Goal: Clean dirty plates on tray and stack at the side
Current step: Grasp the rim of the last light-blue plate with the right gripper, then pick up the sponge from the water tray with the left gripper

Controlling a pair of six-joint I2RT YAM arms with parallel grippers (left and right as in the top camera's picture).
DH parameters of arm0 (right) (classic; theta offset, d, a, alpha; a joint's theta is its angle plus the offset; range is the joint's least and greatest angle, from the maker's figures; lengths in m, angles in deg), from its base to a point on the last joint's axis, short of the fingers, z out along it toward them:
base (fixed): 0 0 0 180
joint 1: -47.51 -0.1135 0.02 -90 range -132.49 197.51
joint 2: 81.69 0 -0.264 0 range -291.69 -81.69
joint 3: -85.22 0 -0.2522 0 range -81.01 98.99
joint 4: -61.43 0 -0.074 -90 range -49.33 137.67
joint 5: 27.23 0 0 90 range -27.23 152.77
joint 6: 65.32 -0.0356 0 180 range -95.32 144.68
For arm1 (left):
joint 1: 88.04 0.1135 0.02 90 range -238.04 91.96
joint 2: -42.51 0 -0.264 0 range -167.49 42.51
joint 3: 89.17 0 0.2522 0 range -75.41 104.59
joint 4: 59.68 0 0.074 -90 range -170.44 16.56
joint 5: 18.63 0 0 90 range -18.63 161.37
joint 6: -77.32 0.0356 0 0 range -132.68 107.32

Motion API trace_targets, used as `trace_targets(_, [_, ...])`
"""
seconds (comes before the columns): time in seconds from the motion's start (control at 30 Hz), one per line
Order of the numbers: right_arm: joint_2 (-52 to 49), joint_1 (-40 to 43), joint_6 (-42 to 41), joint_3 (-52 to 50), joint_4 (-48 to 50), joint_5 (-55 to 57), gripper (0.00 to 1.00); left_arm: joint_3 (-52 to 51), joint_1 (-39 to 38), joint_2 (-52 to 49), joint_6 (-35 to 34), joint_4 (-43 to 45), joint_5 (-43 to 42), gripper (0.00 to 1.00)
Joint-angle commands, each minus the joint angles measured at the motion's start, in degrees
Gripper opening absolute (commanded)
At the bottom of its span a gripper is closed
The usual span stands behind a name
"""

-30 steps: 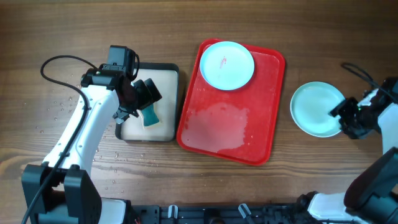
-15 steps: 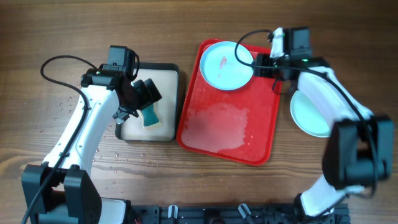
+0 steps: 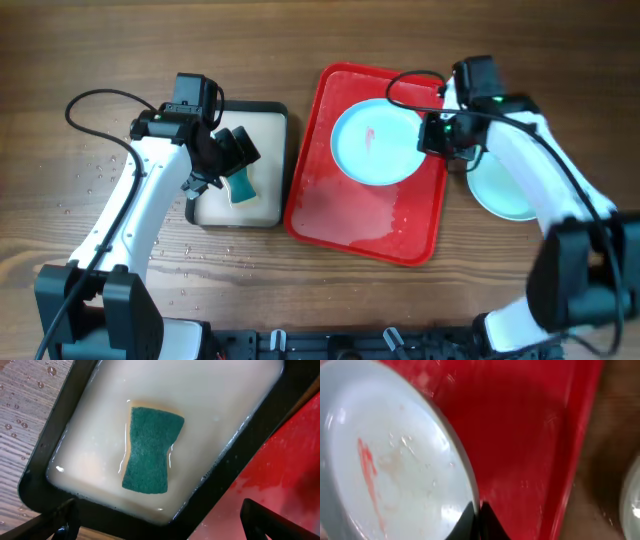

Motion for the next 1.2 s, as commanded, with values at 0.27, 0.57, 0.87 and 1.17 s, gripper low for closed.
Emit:
trace_targets(0.27, [3.45,-7.41,-3.58,-16.0,4.72,3.39,0.24,-0.59,0.28,0.13,0.04,0.52,0.39,0.98])
trace_targets(0.57, [15.32,-6.86,5.44,-10.91,3.26,5.44,0.4,-19.65,-2.54,-7.1,-0.39,23.61,0.96,0.27])
trace_targets(0.87, [14.32,-6.86,2.1,-12.33,0.39,5.53,0.48,-10.12,-2.58,-4.35,1.88,13.35,2.56,0.73])
trace_targets(1.17, [7.37,-6.88,2.56,-12.35,-0.83,2.43,0.49,-14.47,-2.6,-12.33,3.08,22.25,4.76,0.04])
